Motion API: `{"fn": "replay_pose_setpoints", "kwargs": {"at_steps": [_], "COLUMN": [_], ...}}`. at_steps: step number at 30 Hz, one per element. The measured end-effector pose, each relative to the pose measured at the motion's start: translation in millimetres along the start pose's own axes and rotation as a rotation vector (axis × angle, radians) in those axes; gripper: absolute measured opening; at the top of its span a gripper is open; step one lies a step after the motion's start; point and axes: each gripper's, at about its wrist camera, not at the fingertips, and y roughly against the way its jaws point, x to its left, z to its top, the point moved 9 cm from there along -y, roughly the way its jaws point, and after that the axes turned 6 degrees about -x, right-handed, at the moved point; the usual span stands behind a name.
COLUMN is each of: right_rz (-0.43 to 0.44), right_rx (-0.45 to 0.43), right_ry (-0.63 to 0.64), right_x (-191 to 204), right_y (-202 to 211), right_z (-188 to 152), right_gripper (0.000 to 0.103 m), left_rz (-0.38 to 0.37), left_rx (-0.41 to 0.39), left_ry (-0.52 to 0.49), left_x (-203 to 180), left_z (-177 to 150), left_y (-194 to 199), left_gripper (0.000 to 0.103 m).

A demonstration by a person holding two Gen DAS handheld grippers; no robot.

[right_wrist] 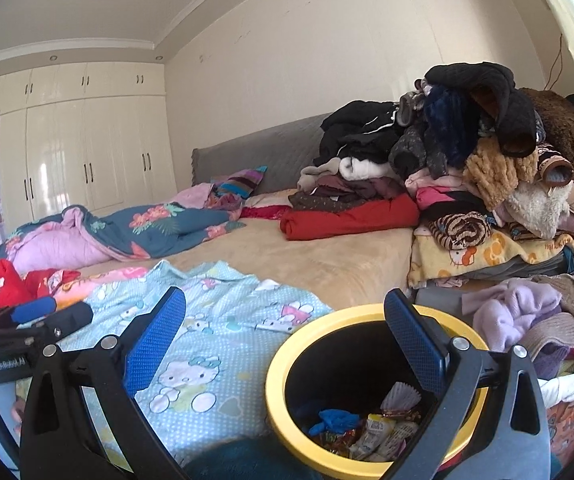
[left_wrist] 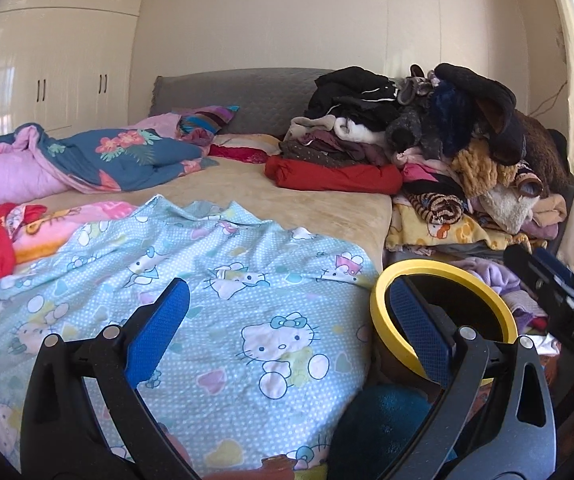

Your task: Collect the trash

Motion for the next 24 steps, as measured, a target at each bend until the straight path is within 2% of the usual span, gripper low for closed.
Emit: {"fn": "replay_pose_setpoints", "kwargs": {"at_steps": [24], "right_rz": [0.006], "right_rx": [0.0], "right_ry": [0.009], "right_x": [4.4], "right_y": [-1.9], "right_z": [-3.0], "right_gripper": [0.097], "left_rz": [-0.012], "left_rx": [-0.016], "left_ry": [0.002], "left_x": [-3.5], "left_z": [1.8], "left_y": [2.9], "left_gripper": [0.092]}}
